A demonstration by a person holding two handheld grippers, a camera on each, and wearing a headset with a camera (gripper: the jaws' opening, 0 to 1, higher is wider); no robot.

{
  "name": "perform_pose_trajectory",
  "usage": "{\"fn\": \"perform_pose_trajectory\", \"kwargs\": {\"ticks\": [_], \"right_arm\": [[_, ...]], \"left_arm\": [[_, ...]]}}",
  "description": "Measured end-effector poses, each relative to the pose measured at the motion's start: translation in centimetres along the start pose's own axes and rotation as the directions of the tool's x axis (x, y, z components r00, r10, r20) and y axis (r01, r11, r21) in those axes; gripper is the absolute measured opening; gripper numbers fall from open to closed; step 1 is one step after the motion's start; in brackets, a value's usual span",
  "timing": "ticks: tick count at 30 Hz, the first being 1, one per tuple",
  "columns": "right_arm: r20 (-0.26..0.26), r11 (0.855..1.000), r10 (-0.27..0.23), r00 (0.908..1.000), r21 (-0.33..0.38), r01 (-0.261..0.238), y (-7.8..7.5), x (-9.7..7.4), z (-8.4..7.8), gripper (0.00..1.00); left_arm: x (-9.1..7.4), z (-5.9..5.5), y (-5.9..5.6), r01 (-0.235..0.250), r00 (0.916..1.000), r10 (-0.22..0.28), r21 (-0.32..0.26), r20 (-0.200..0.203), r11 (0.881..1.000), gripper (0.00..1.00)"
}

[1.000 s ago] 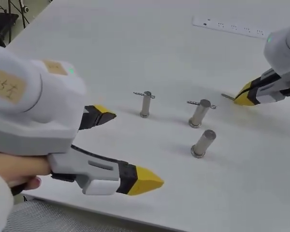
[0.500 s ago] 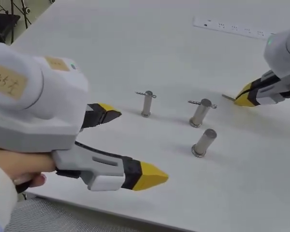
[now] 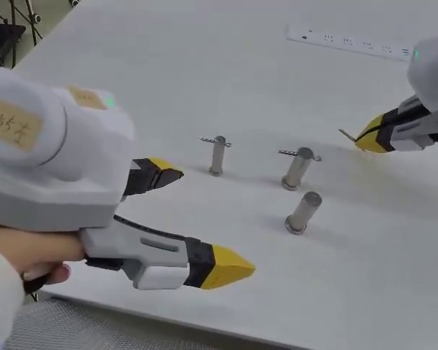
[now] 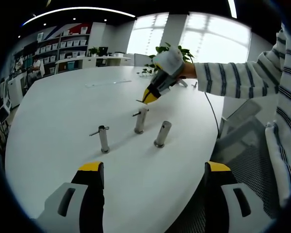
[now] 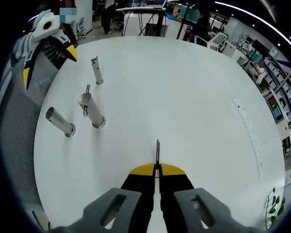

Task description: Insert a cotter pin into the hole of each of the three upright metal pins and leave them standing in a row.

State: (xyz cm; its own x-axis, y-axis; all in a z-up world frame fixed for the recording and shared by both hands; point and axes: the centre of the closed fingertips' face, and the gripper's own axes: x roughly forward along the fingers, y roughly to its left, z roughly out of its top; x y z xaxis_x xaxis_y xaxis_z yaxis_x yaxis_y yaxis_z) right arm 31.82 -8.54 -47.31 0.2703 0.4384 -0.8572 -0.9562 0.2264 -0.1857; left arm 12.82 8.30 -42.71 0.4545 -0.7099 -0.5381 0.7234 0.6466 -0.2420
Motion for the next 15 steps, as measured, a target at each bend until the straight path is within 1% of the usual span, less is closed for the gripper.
{"fn": "perform_pose_trajectory", "kwargs": {"ticks": [4, 6, 7, 10, 15], "right_arm": [[0.020, 1.000, -0.017, 0.9997, -0.002, 0.017, 0.5, -0.8, 0.3, 0.00], [0.036, 0.999, -0.042, 0.9985, 0.001, 0.042, 0.5, -1.2, 0.5, 0.00], [0.050, 0.997, -0.072, 0.9961, 0.004, 0.072, 0.3, -1.7, 0.7, 0.00], [0.072, 0.995, -0.097, 0.9926, 0.002, 0.097, 0.3, -2.3, 0.9, 0.00], [0.110, 0.991, -0.130, 0.9854, -0.006, 0.131, 0.9, -3.7, 1.8, 0.00]], "left_arm": [[0.1, 0.3, -0.1, 0.001, 1.0000, -0.001, 0.003, 0.004, 1.000, 0.83], [0.1, 0.4, -0.1, 0.001, 1.0000, -0.001, 0.003, 0.004, 1.000, 0.83], [0.1, 0.4, -0.2, 0.002, 1.0000, -0.002, 0.001, 0.004, 1.000, 0.83], [0.1, 0.5, -0.2, 0.003, 1.0000, -0.003, -0.003, 0.007, 1.000, 0.82], [0.1, 0.8, -0.3, 0.006, 0.9997, -0.006, -0.018, 0.022, 1.000, 0.82]]}}
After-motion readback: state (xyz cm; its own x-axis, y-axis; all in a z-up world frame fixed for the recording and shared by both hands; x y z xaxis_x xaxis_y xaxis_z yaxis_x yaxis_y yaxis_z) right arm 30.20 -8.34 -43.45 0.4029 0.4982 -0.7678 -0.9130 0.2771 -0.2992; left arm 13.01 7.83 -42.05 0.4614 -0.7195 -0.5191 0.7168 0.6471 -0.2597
